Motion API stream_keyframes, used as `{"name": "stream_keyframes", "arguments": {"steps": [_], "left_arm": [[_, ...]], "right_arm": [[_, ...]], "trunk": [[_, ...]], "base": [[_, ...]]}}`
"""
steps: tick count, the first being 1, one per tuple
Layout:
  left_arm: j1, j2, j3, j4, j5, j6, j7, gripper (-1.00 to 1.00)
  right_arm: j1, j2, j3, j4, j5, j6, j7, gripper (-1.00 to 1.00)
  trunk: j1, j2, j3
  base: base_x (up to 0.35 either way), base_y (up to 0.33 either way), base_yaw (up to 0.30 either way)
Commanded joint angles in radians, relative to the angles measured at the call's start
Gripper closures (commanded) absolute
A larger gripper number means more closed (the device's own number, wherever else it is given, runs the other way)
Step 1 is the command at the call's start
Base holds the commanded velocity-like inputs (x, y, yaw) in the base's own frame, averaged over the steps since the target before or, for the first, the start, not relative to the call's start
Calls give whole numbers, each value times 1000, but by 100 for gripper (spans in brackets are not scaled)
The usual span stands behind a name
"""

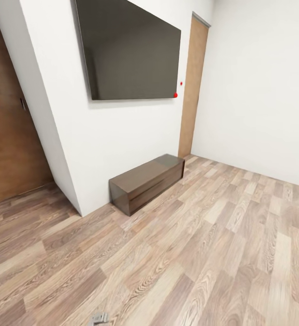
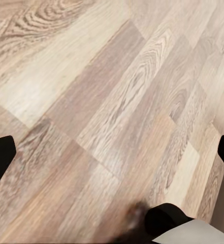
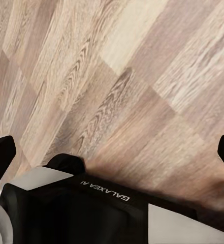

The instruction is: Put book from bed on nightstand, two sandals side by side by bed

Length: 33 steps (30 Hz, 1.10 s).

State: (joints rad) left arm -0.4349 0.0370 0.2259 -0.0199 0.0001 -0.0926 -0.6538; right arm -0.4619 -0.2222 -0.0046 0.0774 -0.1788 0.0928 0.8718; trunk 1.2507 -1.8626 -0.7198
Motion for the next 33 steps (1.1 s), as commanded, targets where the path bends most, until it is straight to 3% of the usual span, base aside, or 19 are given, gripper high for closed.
{"name": "stream_keyframes", "arguments": {"steps": [1, 14, 23, 33], "left_arm": [[-1, 0, 1, 1, 0, -4, -3, -100], [-1, 0, 1, 1, 0, -4, -3, -100], [-1, 0, 1, 1, 0, -4, -3, -100], [-1, 0, 1, 1, 0, -4, -3, -100]], "right_arm": [[-1, 0, 0, 2, -10, 10, 4, -100], [-1, 1, 0, 2, -10, 10, 4, -100], [-1, 1, 1, 2, -10, 9, 4, -100], [-1, 1, 1, 2, -10, 9, 4, -100]], "trunk": [[0, 0, -1], [0, 0, -1], [0, 0, 0], [0, 0, 3]], "base": [[328, 0, 0], [329, 0, -17], [323, 0, -156], [91, 0, -152]]}}
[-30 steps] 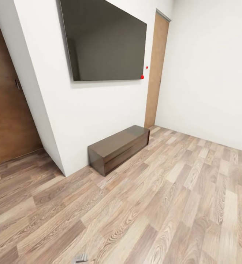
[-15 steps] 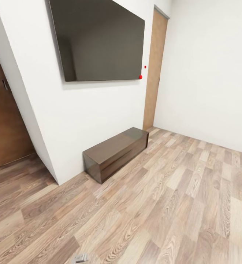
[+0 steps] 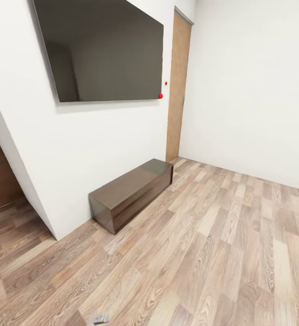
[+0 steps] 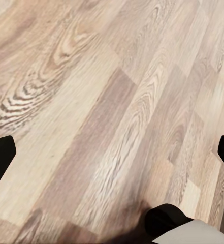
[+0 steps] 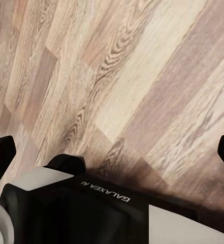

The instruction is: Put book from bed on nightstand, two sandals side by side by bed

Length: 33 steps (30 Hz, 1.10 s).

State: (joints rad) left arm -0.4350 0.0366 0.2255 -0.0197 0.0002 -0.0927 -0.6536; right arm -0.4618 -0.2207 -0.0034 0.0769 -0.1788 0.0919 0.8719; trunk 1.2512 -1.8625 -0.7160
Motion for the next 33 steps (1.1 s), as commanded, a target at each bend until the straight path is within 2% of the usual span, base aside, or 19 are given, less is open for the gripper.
{"name": "stream_keyframes", "arguments": {"steps": [1, 19, 28, 33], "left_arm": [[-1, 0, 2, 1, 0, -4, -3, -100], [-1, 0, 2, 1, 0, -4, -3, -100], [-1, 1, 2, 1, 0, -4, -3, -100], [-1, 1, 2, 1, 0, -4, -3, -100]], "right_arm": [[-1, 0, 0, 3, -10, 10, 4, -100], [-1, 0, 0, 3, -10, 10, 4, -100], [-1, 0, 0, 2, -10, 10, 4, -100], [-1, 0, 0, 2, -10, 10, 4, -100]], "trunk": [[0, 0, -1], [0, 0, 5], [0, 0, 9], [0, 0, 12]], "base": [[15, 0, -136], [6, 0, -257], [234, 0, -282], [75, 0, -282]]}}
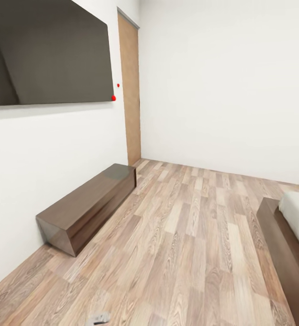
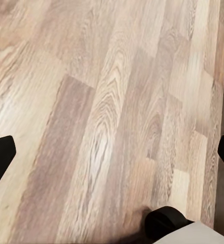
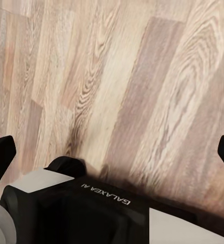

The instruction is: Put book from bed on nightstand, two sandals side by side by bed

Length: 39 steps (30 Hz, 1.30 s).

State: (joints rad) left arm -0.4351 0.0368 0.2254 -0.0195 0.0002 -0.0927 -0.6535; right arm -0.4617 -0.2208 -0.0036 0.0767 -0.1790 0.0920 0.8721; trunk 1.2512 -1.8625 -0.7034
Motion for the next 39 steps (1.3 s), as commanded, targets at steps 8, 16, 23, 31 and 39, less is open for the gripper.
{"name": "stream_keyframes", "arguments": {"steps": [8, 16, 23, 31, 39], "left_arm": [[-1, 0, 2, 1, 0, -4, -3, -100], [-1, 0, 2, 1, 0, -4, -3, -100], [-1, 0, 2, 1, 0, -4, -3, -100], [-1, 1, 2, 1, 0, -4, -3, -100], [-1, 1, 2, 1, 0, -4, -3, -100]], "right_arm": [[-2, 0, 0, 3, -10, 10, 4, -100], [-2, 0, 0, 3, -10, 10, 4, -100], [-2, 0, 0, 2, -10, 10, 4, -100], [-2, 0, 0, 3, -10, 9, 4, -100], [-2, 0, 0, 3, -10, 9, 4, -100]], "trunk": [[0, 0, 3], [0, 0, 7], [0, 0, 11], [0, 0, 15], [0, 0, 20]], "base": [[7, 0, -282], [0, 0, -282], [146, 0, -282], [316, 0, -283], [325, 41, -283]]}}
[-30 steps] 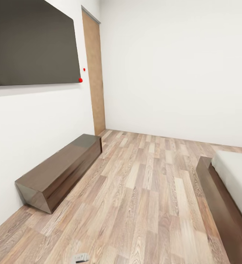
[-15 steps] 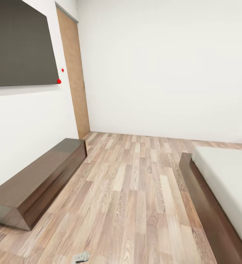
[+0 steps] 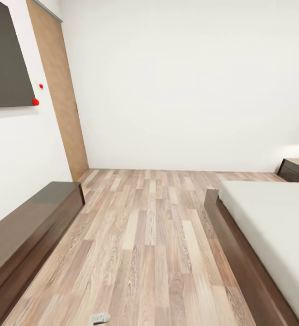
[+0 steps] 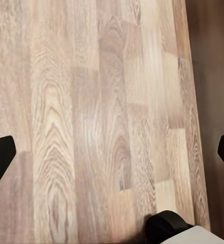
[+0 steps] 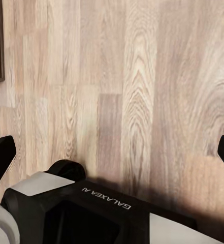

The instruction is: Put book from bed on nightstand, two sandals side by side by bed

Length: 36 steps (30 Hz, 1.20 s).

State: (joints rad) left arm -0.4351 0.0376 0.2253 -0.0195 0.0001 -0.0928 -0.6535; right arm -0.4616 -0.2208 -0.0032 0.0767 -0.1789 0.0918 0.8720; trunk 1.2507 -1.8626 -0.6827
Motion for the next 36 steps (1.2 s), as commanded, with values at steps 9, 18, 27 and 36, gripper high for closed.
{"name": "stream_keyframes", "arguments": {"steps": [9, 18, 27, 36], "left_arm": [[-1, 0, 2, 1, 0, -4, -3, -100], [-1, 0, 2, 1, 0, -4, -3, -100], [-1, 1, 2, 1, 0, -4, -3, -100], [-1, 0, 2, 1, 0, -4, -3, -100]], "right_arm": [[-2, 0, 0, 3, -10, 10, 4, -100], [-2, 0, 0, 3, -10, 10, 4, -100], [-2, 0, 0, 3, -10, 10, 4, -100], [-2, 0, 0, 2, -10, 10, 4, -100]], "trunk": [[0, 0, 4], [0, 0, 9], [0, 0, 14], [0, 0, 20]], "base": [[323, 105, -283], [307, 115, -283], [52, 21, -283], [1, 0, -283]]}}
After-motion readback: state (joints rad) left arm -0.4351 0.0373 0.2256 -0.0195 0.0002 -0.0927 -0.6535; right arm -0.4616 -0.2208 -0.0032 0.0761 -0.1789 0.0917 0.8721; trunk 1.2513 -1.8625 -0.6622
